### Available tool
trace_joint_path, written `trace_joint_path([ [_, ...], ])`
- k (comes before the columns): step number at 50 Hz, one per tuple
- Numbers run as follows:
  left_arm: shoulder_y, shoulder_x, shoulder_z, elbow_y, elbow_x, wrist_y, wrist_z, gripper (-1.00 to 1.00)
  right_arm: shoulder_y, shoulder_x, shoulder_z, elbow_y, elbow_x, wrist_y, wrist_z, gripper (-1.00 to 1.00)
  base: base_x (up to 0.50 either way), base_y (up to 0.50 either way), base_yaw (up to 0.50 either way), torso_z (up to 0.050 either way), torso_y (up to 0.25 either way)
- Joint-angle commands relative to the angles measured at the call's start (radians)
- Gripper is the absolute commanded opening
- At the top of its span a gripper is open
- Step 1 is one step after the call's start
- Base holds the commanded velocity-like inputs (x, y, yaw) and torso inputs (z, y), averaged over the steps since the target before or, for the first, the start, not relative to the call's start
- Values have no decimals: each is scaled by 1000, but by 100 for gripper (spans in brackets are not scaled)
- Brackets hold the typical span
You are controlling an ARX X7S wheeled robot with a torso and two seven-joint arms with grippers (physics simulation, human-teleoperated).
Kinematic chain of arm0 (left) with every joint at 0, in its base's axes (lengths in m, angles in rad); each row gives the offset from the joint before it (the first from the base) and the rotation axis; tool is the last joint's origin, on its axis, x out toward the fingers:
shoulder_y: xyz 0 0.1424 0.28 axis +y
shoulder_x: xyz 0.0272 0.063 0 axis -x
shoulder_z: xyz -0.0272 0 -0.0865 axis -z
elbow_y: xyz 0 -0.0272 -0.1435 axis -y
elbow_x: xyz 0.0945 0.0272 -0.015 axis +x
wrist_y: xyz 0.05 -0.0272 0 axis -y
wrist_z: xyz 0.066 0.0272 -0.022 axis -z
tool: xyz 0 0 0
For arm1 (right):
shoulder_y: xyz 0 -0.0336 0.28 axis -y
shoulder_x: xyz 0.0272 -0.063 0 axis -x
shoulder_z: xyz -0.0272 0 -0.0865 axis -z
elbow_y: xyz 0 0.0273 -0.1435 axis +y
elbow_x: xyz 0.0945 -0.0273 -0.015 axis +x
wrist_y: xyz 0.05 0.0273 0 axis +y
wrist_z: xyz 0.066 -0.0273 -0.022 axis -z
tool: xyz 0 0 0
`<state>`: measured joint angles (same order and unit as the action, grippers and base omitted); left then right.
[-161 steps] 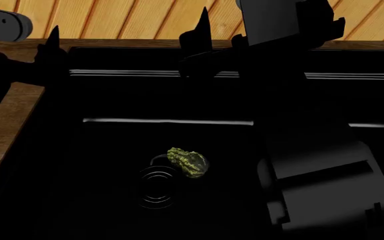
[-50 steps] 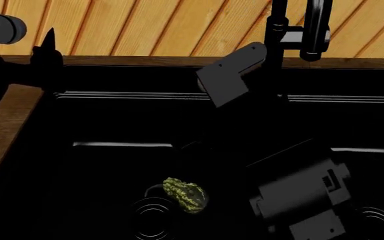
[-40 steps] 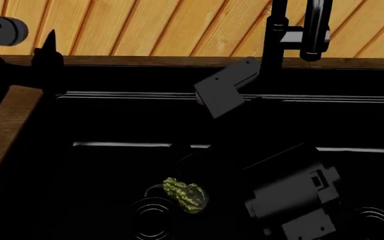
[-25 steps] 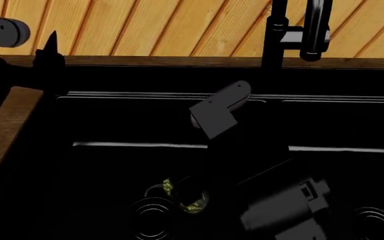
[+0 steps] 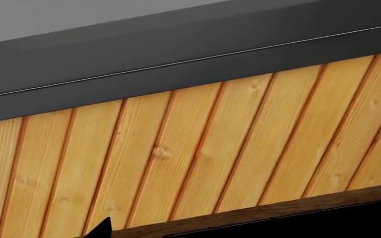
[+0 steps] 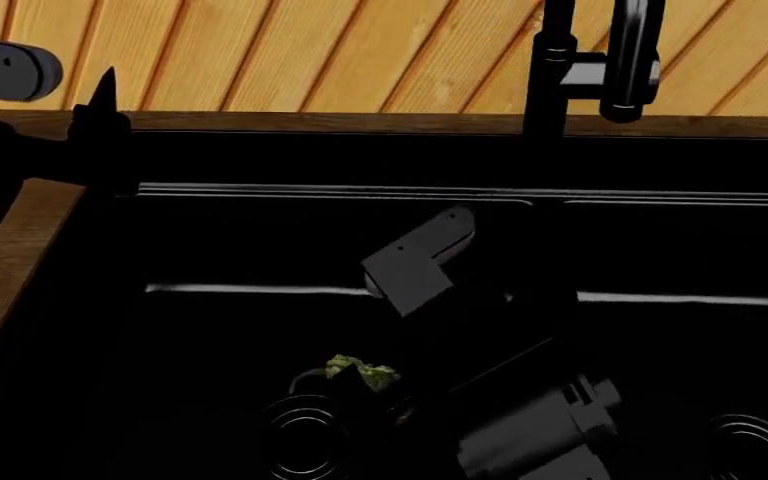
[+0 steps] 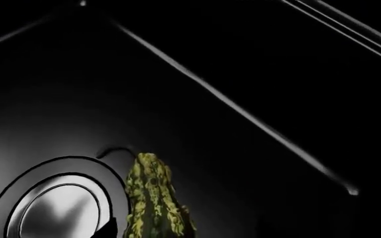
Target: Pick the squash from the sink and place it on the plate located on the counter
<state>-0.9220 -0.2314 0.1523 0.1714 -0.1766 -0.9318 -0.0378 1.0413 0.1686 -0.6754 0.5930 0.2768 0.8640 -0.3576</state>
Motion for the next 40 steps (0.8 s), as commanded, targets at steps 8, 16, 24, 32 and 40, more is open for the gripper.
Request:
trace_joint_path([
  [8,3,0,-2,-9,11,12,13,100,65,-124,-46,414,-58,-229,-69,100,0,0,0,0,0],
  [16,6,-2,-2,-1,6,8,10,100,72,-157,-68,534,-57,-292,-91,100,0,0,0,0,0],
  [24,7,-3,0,-5,3,13,9,100,80,-168,-145,618,30,-342,-91,100,0,0,0,0,0],
  [32,3,-3,4,-4,0,11,6,100,87,-168,-301,662,189,-376,-73,100,0,0,0,0,0],
  [40,2,-5,3,9,-5,4,3,100,106,-138,-332,599,251,-355,-51,-100,0,0,1,0,0],
])
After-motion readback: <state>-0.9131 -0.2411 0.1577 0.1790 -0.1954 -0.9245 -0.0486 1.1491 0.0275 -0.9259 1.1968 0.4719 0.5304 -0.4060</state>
